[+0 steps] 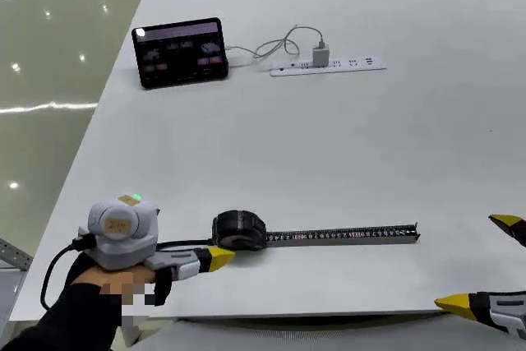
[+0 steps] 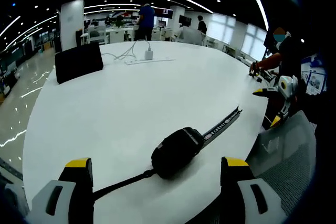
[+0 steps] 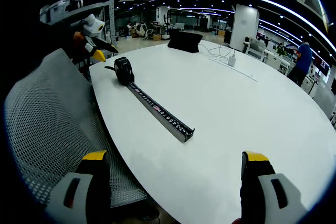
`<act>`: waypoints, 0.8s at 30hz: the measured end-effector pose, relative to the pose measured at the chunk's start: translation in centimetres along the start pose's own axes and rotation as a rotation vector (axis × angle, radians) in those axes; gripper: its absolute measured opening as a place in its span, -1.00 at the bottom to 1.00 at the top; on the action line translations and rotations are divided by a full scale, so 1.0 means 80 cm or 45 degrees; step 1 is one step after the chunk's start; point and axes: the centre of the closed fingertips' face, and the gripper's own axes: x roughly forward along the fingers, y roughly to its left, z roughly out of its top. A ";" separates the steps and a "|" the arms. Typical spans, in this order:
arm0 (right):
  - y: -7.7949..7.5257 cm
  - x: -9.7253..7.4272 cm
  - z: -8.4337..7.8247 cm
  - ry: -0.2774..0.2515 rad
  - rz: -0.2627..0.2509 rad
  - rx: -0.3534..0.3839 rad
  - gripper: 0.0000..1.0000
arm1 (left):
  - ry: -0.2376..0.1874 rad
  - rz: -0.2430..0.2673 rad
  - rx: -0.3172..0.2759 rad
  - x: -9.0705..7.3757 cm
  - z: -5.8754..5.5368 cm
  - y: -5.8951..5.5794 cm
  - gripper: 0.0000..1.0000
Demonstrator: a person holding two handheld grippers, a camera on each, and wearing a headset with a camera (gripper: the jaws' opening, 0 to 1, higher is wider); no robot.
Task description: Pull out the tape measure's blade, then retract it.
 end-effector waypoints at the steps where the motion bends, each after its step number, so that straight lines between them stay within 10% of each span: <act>1: 0.000 0.002 0.000 0.004 0.010 -0.015 1.00 | 0.004 -0.013 -0.018 0.004 0.002 -0.005 0.94; 4: -0.004 0.009 0.002 0.021 0.032 -0.058 1.00 | -0.009 0.014 -0.054 0.013 0.014 -0.016 0.94; 5: -0.006 0.011 0.003 0.030 0.044 -0.073 1.00 | 0.087 0.040 -0.089 0.014 0.001 -0.019 0.94; 19: -0.037 0.039 0.035 0.105 0.185 -0.263 1.00 | -0.033 0.194 -0.045 0.052 -0.002 -0.033 0.79; 21: -0.040 0.046 0.037 0.115 0.197 -0.298 1.00 | -0.143 0.185 -0.053 0.056 0.018 -0.034 0.79; 24: -0.040 0.055 0.039 0.137 0.224 -0.326 1.00 | -0.066 0.159 -0.074 0.064 0.001 -0.039 0.81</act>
